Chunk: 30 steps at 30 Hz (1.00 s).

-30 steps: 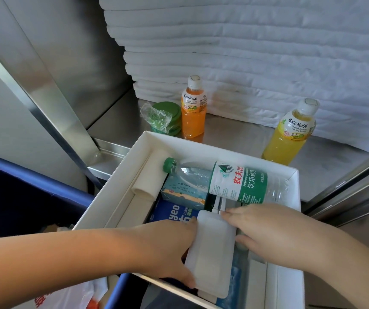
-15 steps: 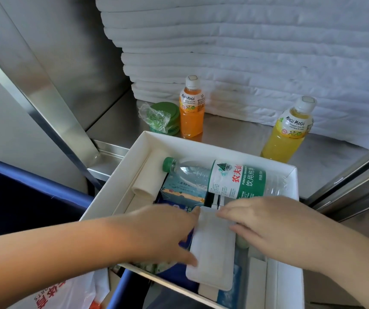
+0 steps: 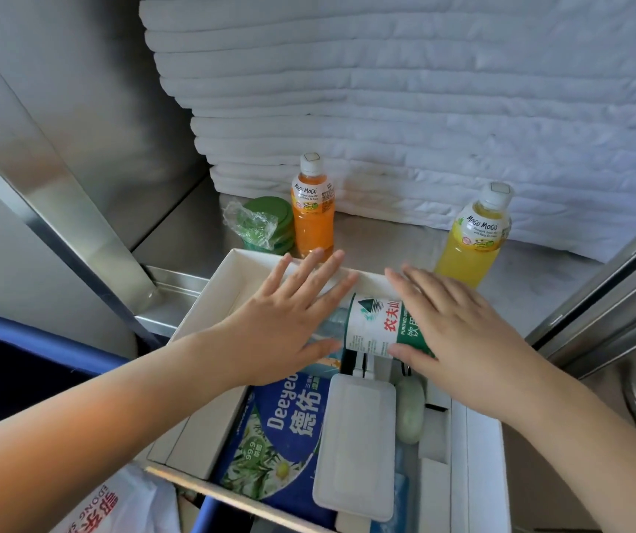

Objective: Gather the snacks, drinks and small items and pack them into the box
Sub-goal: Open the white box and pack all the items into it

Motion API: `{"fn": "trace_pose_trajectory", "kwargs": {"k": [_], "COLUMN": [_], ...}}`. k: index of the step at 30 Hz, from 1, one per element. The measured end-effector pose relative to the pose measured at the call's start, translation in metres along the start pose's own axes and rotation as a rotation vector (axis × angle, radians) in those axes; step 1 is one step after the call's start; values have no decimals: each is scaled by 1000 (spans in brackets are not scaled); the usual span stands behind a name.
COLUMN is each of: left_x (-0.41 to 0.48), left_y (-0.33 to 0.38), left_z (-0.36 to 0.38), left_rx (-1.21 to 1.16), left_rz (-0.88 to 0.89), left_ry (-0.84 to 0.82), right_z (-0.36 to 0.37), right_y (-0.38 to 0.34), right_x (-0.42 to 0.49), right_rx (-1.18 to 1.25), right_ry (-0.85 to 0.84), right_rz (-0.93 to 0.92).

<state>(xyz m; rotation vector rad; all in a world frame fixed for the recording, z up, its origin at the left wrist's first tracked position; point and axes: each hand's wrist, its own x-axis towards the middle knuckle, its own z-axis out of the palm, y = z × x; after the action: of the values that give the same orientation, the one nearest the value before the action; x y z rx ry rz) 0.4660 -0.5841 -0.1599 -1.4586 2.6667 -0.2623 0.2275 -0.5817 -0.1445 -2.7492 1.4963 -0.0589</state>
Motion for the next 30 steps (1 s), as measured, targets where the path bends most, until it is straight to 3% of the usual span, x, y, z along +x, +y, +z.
{"fn": "trace_pose_trajectory", "kwargs": {"k": [4, 9, 16, 20, 30], "left_x": [1, 1, 2, 2, 1], "left_y": [0, 3, 5, 5, 6], "left_z": [-3, -5, -6, -5, -6], "left_rx": [-6, -5, -5, -3, -7], "left_rz": [10, -15, -15, -14, -17], "left_ry": [1, -25, -37, -24, -19], "right_z": [-12, -30, -21, -13, -6], "right_y": [1, 7, 34, 40, 42], "right_x": [18, 54, 76, 72, 68], "right_rx": [130, -10, 51, 95, 127], "right_ry": [149, 492, 310, 302, 517], "right_rz": [110, 297, 631, 614, 586]}}
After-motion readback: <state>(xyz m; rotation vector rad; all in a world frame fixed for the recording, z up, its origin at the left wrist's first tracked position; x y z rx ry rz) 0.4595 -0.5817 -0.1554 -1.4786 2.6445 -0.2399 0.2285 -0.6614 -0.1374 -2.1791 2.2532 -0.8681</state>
